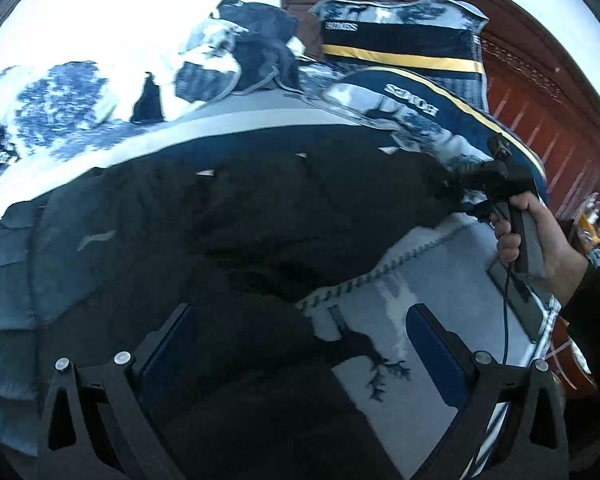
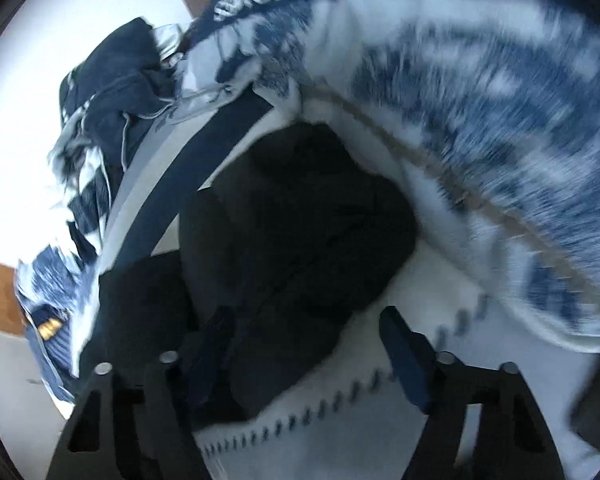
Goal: Fold large clothes
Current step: 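Reach the right gripper to the sleeve nearest it and grasp the cuff, then lift the sleeve with the right gripper and fold it across the jacket body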
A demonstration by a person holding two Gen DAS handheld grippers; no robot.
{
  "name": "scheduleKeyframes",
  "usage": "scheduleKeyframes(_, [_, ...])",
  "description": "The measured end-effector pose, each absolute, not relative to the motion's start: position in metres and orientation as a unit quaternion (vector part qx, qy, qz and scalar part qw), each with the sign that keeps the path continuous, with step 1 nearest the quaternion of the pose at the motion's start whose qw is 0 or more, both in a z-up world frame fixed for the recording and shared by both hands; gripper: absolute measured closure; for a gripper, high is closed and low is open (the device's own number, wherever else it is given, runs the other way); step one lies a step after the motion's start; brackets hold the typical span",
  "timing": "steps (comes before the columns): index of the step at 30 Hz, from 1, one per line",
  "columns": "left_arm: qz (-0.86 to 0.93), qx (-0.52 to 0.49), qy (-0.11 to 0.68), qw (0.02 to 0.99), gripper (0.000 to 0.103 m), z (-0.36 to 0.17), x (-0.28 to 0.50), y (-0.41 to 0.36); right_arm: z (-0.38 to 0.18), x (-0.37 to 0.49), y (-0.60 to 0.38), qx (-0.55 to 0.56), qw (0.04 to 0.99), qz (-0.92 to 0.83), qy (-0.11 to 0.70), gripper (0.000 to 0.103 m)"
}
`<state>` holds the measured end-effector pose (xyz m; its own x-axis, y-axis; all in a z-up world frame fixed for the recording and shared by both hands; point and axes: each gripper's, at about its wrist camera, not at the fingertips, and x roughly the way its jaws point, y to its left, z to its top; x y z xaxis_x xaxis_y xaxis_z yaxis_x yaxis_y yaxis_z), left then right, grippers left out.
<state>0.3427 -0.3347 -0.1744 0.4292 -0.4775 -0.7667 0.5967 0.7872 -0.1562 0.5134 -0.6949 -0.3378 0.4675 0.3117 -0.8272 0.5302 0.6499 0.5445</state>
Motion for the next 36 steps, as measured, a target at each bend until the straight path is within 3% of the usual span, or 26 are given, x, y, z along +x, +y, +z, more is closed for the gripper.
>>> scheduleKeyframes(1, [-0.312,0.068,0.425,0.847,0.0,-0.171,0.339,-0.329,-0.338,0.517,-0.689,0.387,0.765,-0.075,0.51,0.074])
scheduleKeyframes(3, [-0.297,0.069,0.413,0.858,0.0,-0.161,0.333,-0.316,-0.332,0.517,-0.681,0.368,0.78,-0.079,0.5,0.093])
scheduleKeyframes(9, [-0.25,0.07,0.365,0.894,0.0,-0.12,0.304,-0.274,-0.206,0.491,-0.627,0.26,0.878,-0.032,0.4,0.097])
scheduleKeyframes(15, [-0.224,0.063,0.329,0.915,0.0,-0.078,0.272,-0.226,-0.073,0.46,-0.514,0.185,0.922,0.084,0.33,0.098])
scheduleKeyframes(21, [-0.199,0.027,0.317,0.927,0.0,-0.061,0.261,-0.148,-0.017,0.427,-0.389,0.15,0.914,0.203,0.318,0.098])
scheduleKeyframes(25, [-0.16,-0.022,0.343,0.925,0.0,-0.073,0.269,-0.079,-0.013,0.405,-0.303,0.138,0.9,0.271,0.311,0.098])
scheduleKeyframes(29, [-0.122,-0.072,0.368,0.919,0.0,-0.093,0.278,-0.024,-0.045,0.401,-0.237,0.161,0.876,0.32,0.324,0.098])
scheduleKeyframes(35, [-0.08,-0.087,0.404,0.907,0.0,-0.129,0.285,0.018,-0.147,0.41,-0.147,0.209,0.828,0.339,0.394,0.095])
scheduleKeyframes(36, [-0.078,-0.088,0.412,0.904,0.0,-0.136,0.286,0.021,-0.172,0.413,-0.136,0.222,0.809,0.34,0.425,0.089])
